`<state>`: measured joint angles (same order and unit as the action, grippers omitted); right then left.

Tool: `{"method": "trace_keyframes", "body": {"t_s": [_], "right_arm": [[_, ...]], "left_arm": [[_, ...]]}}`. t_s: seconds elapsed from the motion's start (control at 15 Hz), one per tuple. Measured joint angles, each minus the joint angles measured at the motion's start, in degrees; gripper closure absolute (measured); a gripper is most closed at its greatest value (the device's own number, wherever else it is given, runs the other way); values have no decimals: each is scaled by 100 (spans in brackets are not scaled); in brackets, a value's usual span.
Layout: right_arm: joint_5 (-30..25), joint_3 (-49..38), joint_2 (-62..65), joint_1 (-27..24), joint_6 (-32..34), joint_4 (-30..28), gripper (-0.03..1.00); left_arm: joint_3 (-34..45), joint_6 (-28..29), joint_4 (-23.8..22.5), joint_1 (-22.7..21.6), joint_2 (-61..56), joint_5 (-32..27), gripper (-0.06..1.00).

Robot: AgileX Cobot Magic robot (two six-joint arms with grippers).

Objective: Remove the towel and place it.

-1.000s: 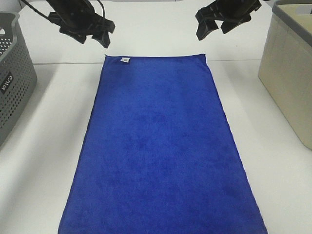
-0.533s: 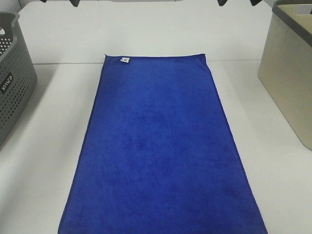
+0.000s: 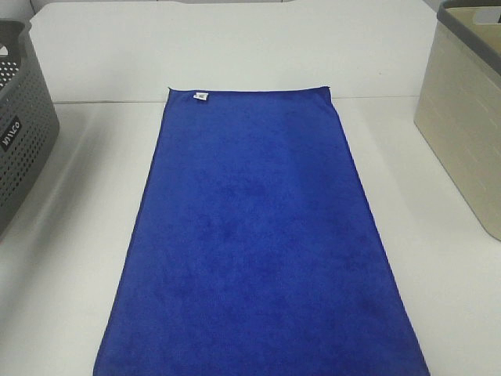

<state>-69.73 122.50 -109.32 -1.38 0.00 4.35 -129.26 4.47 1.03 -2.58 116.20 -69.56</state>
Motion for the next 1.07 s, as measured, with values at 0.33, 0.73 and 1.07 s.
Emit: {"method": "trace_keyframes", "body": {"t_s": [0.33,0.73,1.07], "right_arm": [[6,-2435,2028,6,-109,-11,22],[-6,-5730,5392,6,-63,-6,22],[-11,-7156,7363,6,-63,-166,22]], "left_arm": [[2395,-241,138,-115,-1610,11,27],[5735,17,-625,-115,-4463,-6,27],[7638,424,-1180,-115,-6646,332,27]]}}
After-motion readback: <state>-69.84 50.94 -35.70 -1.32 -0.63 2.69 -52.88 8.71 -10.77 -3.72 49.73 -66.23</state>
